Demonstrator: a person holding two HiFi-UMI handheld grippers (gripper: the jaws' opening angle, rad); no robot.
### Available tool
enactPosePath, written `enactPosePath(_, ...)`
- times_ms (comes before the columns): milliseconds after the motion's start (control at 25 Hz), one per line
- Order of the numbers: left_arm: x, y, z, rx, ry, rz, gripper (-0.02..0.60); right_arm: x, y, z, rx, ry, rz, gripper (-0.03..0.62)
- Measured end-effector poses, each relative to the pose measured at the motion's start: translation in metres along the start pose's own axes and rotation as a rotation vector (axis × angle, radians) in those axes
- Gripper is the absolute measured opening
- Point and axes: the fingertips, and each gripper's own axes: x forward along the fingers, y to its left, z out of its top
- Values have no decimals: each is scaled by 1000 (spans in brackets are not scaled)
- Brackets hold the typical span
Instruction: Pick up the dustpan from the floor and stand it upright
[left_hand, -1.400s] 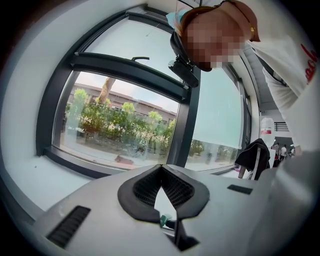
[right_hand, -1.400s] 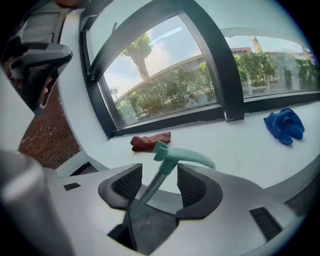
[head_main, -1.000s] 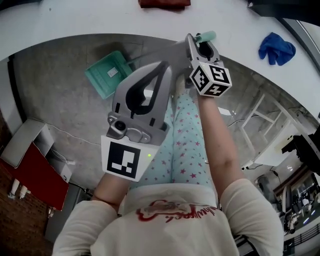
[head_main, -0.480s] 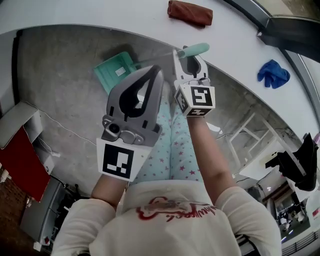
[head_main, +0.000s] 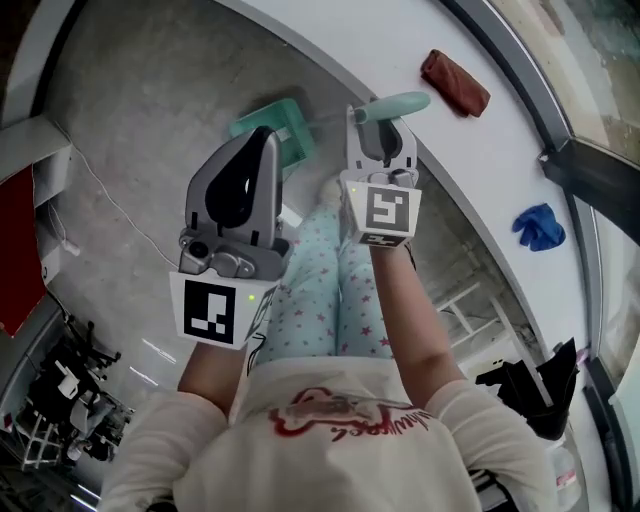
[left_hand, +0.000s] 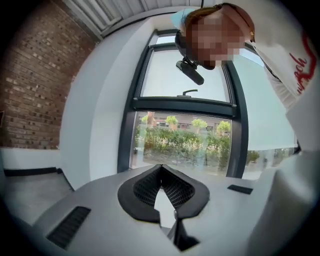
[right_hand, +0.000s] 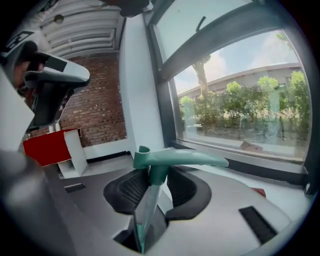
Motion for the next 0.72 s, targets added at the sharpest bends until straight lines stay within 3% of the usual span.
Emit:
enactPosePath(440,-74,67,18,-20,-59,259,20,20,100,18,-182,4,211,120)
enactPosePath(720,-106,81,14,-31,-62,348,20,17,147,17,-257,-10,318,117)
